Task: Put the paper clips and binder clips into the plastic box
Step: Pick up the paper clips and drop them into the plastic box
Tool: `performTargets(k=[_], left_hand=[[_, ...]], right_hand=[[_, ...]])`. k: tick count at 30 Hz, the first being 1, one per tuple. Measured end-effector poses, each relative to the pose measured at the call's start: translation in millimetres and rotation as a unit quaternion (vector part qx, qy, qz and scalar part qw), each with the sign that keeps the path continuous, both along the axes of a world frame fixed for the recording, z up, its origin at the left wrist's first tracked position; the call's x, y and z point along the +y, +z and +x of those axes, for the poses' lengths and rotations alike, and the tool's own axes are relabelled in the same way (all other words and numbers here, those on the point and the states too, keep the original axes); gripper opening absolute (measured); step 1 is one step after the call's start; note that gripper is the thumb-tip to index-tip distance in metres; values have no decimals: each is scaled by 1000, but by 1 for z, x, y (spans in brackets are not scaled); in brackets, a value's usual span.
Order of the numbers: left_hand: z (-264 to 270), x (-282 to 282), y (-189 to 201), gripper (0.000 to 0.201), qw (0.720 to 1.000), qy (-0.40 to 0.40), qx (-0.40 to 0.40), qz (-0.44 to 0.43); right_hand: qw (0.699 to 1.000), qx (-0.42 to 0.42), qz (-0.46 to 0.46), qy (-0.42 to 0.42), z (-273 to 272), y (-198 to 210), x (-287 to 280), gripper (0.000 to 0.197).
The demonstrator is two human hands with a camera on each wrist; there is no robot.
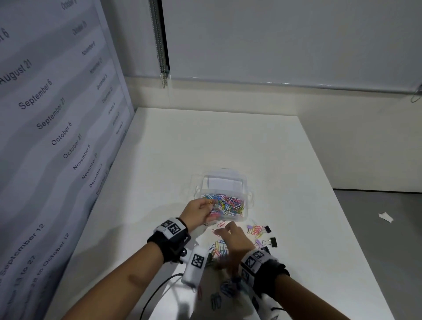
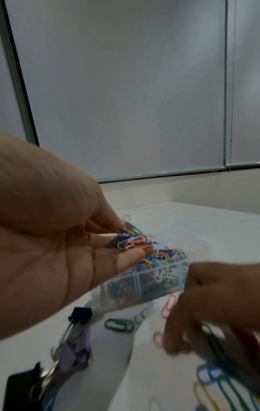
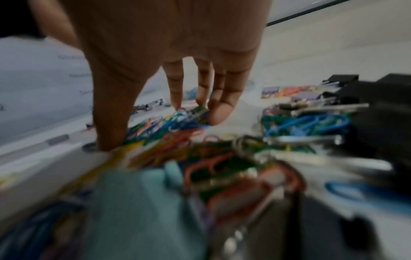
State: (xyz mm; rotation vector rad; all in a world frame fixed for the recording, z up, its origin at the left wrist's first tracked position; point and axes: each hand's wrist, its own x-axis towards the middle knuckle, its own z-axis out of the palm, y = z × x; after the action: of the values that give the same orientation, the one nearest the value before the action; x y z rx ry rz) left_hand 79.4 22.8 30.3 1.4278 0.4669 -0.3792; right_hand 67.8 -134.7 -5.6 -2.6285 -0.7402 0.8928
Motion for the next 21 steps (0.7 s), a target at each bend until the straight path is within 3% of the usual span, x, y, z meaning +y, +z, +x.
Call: performTargets(k=[3,8,10,15,17,21], left_hand=[[8,-4,7,34,1000,-3,10,-19],[7,2,-2,40,998,-5,20,-58],[2,5,-3,38,1000,-10,-11,-13],[-18,11,-10,27,984,-79,-61,146],[-27,11,-13,28,949,-142,-76,271],[-38,2,-16,57,825,-328,-132,441]], right_hand=[[999,16,42,8,-7,-7,0,67],[995,32,73,-67,-4,4,-5,37],[993,32,74,-81,4,11,-10,25],[980,-13,118,-159,29,29,-14,20],[976,-24,131,-170,39,41,-11,17],[957,-60,185,-215,61,56,-5,22]])
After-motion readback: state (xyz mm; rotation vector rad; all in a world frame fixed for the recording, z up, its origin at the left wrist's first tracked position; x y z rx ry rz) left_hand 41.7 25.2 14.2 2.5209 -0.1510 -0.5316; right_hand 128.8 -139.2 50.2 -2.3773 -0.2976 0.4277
